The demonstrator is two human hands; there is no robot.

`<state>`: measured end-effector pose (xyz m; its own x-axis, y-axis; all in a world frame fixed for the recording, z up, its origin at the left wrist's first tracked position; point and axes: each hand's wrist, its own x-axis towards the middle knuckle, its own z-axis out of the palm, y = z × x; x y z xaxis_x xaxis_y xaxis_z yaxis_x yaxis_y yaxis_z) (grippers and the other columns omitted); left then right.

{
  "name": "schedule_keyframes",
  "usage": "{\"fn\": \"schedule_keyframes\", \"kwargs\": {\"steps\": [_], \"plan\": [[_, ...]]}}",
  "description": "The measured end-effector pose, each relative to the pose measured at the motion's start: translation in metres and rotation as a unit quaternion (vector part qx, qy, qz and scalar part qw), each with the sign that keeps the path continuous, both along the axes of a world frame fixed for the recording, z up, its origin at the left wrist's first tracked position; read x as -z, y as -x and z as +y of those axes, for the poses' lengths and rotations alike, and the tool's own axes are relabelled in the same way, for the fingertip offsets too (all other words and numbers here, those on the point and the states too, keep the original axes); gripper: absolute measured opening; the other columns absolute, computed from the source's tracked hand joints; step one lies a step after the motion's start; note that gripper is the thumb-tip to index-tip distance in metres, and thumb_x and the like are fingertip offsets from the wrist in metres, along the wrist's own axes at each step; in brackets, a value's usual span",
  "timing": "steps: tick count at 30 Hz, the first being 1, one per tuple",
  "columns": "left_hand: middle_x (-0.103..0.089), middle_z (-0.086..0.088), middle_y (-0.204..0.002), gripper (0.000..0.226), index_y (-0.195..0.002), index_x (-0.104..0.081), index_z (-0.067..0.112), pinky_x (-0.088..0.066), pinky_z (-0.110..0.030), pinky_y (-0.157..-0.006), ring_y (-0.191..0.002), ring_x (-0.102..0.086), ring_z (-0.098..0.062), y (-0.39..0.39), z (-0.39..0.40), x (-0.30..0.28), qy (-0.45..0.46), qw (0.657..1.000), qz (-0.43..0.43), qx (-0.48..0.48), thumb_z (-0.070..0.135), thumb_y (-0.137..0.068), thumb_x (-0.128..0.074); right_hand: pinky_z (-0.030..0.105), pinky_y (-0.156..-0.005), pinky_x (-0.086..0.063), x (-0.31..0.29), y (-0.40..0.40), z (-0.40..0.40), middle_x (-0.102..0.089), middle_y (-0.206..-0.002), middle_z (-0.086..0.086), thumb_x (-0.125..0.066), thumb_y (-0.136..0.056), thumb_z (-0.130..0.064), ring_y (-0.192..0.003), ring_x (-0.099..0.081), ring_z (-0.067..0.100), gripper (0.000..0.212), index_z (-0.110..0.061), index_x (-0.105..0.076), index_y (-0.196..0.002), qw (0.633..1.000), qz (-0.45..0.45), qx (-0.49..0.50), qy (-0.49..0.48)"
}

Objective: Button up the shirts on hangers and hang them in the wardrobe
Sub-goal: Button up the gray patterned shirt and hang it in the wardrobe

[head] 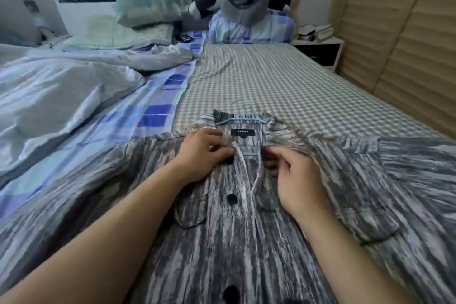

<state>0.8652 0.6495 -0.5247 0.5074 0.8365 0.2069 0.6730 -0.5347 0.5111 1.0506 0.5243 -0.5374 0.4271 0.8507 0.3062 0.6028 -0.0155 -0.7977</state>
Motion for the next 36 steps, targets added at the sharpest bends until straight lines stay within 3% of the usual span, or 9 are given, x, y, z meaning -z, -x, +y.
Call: {"fn": "schedule_keyframes", "kwargs": {"steps": [4,7,11,13,16,21,27,31,36], "plan": [[-0.06,0.006,-0.131,0.03,-0.082,-0.065,0.035,-0.036,-0.053,-0.109,-0.131,-0.041,-0.028,-0.026,0.011,0.008,-0.036,0.992,0.12,0.016,0.065,-0.088,-0.063,0.029,-0.092,-0.053,0.0,0.004,0.01,-0.063,-0.118,-0.004,-0.068,-0.09,0.0,-0.104,-0.058,0.01,0.035,-0.018,-0.067,-0.12,0.992,-0.086,0.04,-0.081],[-0.061,0.002,-0.111,0.037,-0.091,-0.068,0.026,-0.04,-0.047,-0.101,-0.121,-0.046,-0.027,-0.026,0.014,-0.003,0.003,0.992,0.123,0.024,0.063,-0.086,-0.067,0.036,-0.096,-0.043,-0.016,0.007,-0.004,-0.053,-0.124,0.002,-0.072,-0.083,0.002,-0.114,-0.04,0.016,0.043,-0.018,-0.068,-0.121,0.941,-0.285,0.117,-0.137],[-0.054,0.018,-0.091,0.036,-0.095,-0.056,0.028,-0.045,-0.039,-0.088,-0.098,-0.055,-0.019,-0.019,0.002,0.003,0.033,0.999,-0.031,0.0,0.05,-0.081,-0.08,0.047,-0.117,-0.022,-0.065,-0.016,0.025,-0.05,-0.147,-0.013,-0.069,-0.085,-0.004,-0.136,-0.03,0.023,0.047,-0.04,-0.072,-0.116,0.874,-0.444,-0.094,0.174],[-0.056,0.017,-0.094,0.029,-0.088,-0.055,0.027,-0.046,-0.037,-0.088,-0.096,-0.056,-0.015,-0.016,0.0,0.008,0.016,0.994,-0.105,0.012,0.031,-0.083,-0.083,0.044,-0.112,-0.035,-0.079,-0.024,0.053,-0.066,-0.127,-0.015,-0.075,-0.087,-0.019,-0.127,-0.048,0.018,0.024,-0.04,-0.077,-0.1,0.858,-0.412,-0.193,0.238],[-0.059,0.015,-0.108,0.034,-0.074,-0.064,0.035,-0.043,-0.031,-0.103,-0.107,-0.057,-0.007,-0.007,0.004,0.004,0.04,0.988,-0.136,0.055,0.007,-0.084,-0.08,0.036,-0.073,-0.054,-0.065,-0.026,0.066,-0.072,-0.081,-0.011,-0.076,-0.089,-0.029,-0.079,-0.067,0.008,0.015,-0.034,-0.072,-0.076,0.892,-0.232,-0.277,0.27],[-0.041,0.008,-0.147,0.031,-0.118,-0.071,0.046,-0.025,-0.03,-0.116,-0.136,-0.035,-0.009,0.006,-0.003,-0.003,0.028,0.992,0.038,0.118,0.027,-0.093,-0.072,0.017,-0.078,-0.049,-0.016,-0.039,0.05,-0.073,-0.09,-0.011,-0.075,-0.088,-0.023,-0.084,-0.067,0.003,0.009,-0.032,-0.073,-0.088,0.96,-0.034,-0.265,0.079],[-0.055,0.007,-0.135,0.018,-0.106,-0.077,0.04,-0.043,-0.047,-0.107,-0.127,-0.045,-0.019,-0.004,-0.007,-0.004,-0.1,0.985,0.077,0.116,0.04,-0.088,-0.076,0.016,-0.076,-0.046,-0.019,-0.044,0.055,-0.071,-0.095,-0.011,-0.075,-0.09,-0.021,-0.088,-0.066,0.004,0.017,-0.038,-0.076,-0.089,0.946,-0.086,-0.301,0.087],[-0.045,0.002,-0.128,0.017,-0.11,-0.07,0.035,-0.039,-0.043,-0.1,-0.12,-0.039,-0.023,-0.014,-0.027,-0.007,-0.189,0.968,0.159,0.046,0.04,-0.095,-0.064,0.022,-0.078,-0.049,-0.02,-0.045,0.053,-0.069,-0.093,-0.009,-0.075,-0.089,-0.028,-0.087,-0.066,0.005,0.006,-0.034,-0.074,-0.088,0.949,-0.071,-0.299,0.073],[-0.045,0.006,-0.092,0.008,-0.103,-0.061,0.023,-0.033,-0.026,-0.055,-0.075,-0.05,-0.015,-0.026,-0.051,-0.013,-0.165,0.972,0.165,-0.03,0.028,-0.103,-0.054,0.015,-0.072,-0.043,-0.023,-0.036,0.047,-0.061,-0.088,-0.012,-0.071,-0.089,-0.02,-0.084,-0.059,0.003,0.009,-0.028,-0.068,-0.088,0.951,-0.123,-0.282,0.04]]}}
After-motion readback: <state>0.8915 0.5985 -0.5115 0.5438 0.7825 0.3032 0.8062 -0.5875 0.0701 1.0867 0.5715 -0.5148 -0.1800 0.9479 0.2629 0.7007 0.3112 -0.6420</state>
